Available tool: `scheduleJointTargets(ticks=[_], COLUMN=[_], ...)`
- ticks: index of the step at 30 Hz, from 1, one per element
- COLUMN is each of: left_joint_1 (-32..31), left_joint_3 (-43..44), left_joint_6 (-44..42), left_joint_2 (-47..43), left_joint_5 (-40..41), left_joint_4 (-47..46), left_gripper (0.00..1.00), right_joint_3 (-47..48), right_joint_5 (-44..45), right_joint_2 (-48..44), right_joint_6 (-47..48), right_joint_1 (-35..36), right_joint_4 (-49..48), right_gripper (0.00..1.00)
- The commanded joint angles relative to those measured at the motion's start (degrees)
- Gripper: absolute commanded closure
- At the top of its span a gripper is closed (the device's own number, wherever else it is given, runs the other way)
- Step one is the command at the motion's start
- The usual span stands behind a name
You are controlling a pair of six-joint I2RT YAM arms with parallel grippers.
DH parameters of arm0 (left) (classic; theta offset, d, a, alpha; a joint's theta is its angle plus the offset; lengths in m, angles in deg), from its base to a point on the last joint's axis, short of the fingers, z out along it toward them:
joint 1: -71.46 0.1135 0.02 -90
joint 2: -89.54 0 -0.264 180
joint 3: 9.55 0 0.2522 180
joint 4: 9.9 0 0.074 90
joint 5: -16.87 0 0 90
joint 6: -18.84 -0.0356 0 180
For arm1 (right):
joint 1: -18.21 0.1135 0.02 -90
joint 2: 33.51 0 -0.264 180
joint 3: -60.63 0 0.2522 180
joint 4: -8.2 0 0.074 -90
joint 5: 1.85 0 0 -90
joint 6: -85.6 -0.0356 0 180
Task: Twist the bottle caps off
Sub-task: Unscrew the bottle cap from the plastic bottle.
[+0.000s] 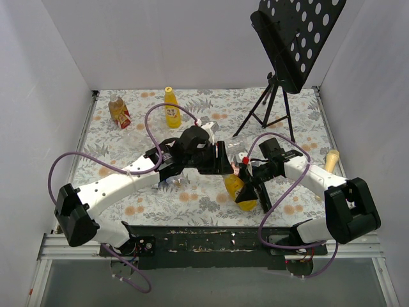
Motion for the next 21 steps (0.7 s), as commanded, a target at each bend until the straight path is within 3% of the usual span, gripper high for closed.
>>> scheduleJointTargets(ticks=[1,3,6,9,15,21], left_joint_1=[-0.4,-0.3,-0.3,-0.3,-0.3,-0.1], left_joint_3=[1.4,-0.1,-1.7,-5.1,-21.4,-19.4], left_joint_6=[-4.5,-6.9,-14.6,-23.8,-58.9,-68.8], left_joint_2=[-5.0,-7.2,-10.7,-15.6,-24.8,-18.1], left_joint_5=[3.5,3.8,2.8,4.6,-15.7,-19.9], left_joint_4=[-3.5,-4.5,-4.9,-7.7,-20.6,-21.6], left_gripper=[0.42,0.26,0.18,0.02,0.02,0.04], right_joint_3=[2.2,2.2,2.2,2.2,2.1,1.4], right_joint_5=[-1.7,-1.8,-1.7,-1.7,-2.7,-3.0], right_joint_2=[-0.7,-0.6,-0.7,-0.7,-0.7,-1.3], right_joint_6=[0.4,0.5,0.6,1.0,5.3,7.9], right_joint_1=[0.6,0.6,0.6,0.6,0.6,0.6], right_joint_4=[-1.8,-1.7,-1.6,-1.4,0.9,1.7], right_gripper=[0.84,0.84,0.84,0.84,0.84,0.84])
